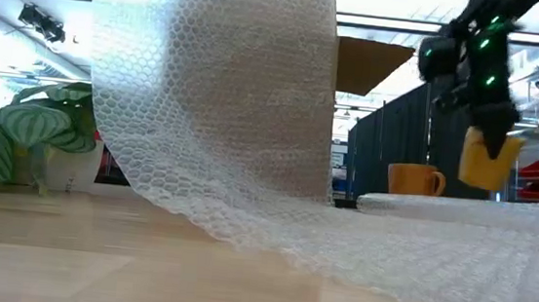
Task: Wrap mug
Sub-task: Wrap the yellow mug with the bubble wrap
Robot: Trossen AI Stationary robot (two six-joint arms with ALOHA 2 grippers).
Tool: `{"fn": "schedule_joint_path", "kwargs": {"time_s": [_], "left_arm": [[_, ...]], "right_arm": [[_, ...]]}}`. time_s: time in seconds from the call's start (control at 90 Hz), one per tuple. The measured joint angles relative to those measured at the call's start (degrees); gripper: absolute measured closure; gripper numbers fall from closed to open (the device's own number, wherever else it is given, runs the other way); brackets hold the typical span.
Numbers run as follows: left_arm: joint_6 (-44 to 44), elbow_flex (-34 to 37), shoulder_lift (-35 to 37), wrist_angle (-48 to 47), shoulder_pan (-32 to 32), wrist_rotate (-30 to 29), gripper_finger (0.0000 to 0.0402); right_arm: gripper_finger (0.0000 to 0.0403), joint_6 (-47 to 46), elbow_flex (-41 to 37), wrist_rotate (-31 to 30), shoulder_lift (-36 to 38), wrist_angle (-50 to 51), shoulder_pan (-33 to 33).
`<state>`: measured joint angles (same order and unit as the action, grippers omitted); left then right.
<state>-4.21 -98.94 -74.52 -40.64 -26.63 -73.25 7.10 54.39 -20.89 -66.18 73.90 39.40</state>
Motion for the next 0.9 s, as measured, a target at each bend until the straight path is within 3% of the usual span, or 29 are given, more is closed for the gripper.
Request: {"fn": "schedule_joint_path", "kwargs": {"time_s": [0.122,0.244,0.411,0.5,0.622,0.767,0.9], "left_arm": [[1.2,0.0,0.0,-2.2,0.0,0.0,0.0402],[4.4,0.0,0.0,-5.6,0.0,0.4,0.0402],[5.0,0.0,0.0,-6.6,0.0,2.9,0.0402],[6.3,0.0,0.0,-8.1,0.0,6.2,0.0402],[8.0,0.0,0.0,-12.1,0.0,13.8,0.0402],[10.4,0.8,-0.1,-18.0,0.0,27.4,0.0402],[15.1,2.3,-0.1,-23.8,0.0,40.5,0.0401]], "right_arm": [[0.0402,-9.2,0.0,6.1,6.3,4.5,-8.5],[0.0402,-21.3,0.0,10.1,10.1,8.2,-22.1],[0.0402,-37.6,0.0,13.4,9.3,2.4,-42.7],[0.0402,-43.2,0.0,15.5,6.7,-5.8,-51.7],[0.0403,-49.0,0.0,19.0,1.5,-15.8,-60.6],[0.0403,-54.5,0.1,24.3,-5.8,-26.9,-67.6],[0.0403,-58.3,2.6,27.9,-12.8,-27.4,-72.4]]}}
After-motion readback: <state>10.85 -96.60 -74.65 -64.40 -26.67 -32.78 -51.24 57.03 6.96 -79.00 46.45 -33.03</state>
